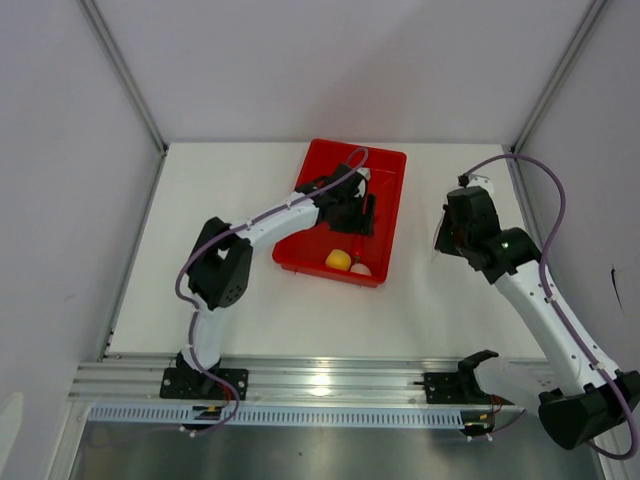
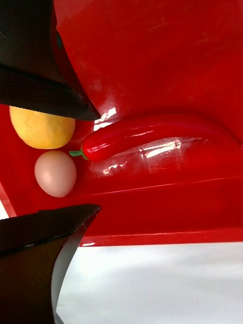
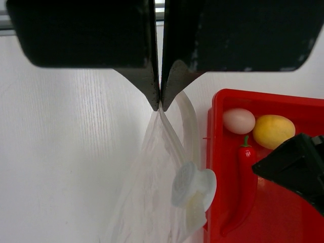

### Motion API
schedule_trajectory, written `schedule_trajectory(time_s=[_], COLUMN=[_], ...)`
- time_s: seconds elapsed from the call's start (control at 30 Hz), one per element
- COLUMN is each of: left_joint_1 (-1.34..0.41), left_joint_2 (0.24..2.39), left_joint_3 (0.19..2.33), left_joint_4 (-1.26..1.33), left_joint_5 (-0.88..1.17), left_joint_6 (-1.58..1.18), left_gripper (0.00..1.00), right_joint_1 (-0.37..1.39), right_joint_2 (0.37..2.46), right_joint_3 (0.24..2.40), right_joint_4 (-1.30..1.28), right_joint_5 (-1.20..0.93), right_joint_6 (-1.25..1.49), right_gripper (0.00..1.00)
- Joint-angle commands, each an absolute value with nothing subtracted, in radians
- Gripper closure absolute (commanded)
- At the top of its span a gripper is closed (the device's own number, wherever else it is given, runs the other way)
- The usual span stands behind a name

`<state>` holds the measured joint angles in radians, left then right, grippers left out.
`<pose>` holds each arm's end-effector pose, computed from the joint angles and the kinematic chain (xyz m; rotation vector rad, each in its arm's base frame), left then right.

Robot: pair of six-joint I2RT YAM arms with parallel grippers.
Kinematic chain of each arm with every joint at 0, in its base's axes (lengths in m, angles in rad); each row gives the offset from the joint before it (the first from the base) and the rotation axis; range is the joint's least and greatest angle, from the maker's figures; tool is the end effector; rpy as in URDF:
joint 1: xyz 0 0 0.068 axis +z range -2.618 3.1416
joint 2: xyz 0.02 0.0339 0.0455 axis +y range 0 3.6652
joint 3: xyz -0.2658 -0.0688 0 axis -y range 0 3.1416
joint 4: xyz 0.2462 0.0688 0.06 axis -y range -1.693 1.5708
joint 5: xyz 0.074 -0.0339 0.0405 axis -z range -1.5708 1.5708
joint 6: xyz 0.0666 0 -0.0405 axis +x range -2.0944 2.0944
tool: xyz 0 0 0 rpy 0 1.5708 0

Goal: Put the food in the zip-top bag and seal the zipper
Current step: Pick up the fake vegetable from the bin.

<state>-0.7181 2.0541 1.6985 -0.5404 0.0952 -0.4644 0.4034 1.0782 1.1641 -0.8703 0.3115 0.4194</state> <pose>0.3595 -0.3225 0.2098 0.3673 2.5409 -0.6035 0.2211 0.0722 0.3315 0.1685 2.3026 0.0506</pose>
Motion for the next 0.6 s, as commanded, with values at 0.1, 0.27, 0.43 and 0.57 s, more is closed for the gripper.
schedule_trajectory(time_s=[0.1, 0.27, 0.43, 0.57], left_joint_1=[-0.71, -0.693, -0.689, -0.689], left_joint_2=[2.118, 2.187, 2.229, 2.272], left_joint_3=[1.781, 1.842, 1.888, 1.925], left_joint_4=[-0.571, -0.629, -0.667, -0.709], left_joint_5=[0.134, 0.133, 0.106, 0.117], left_joint_6=[-0.491, -0.506, -0.541, -0.549], left_gripper=[0.3, 0.3, 0.32, 0.35], right_joint_1=[0.4, 0.408, 0.41, 0.411], right_joint_2=[1.048, 1.049, 1.045, 1.046], right_joint_3=[1.164, 1.16, 1.163, 1.167], right_joint_4=[-0.882, -0.888, -0.89, -0.89], right_joint_5=[0.291, 0.298, 0.302, 0.304], right_joint_6=[0.463, 0.465, 0.463, 0.457], right_gripper=[1.0, 1.0, 1.0, 1.0])
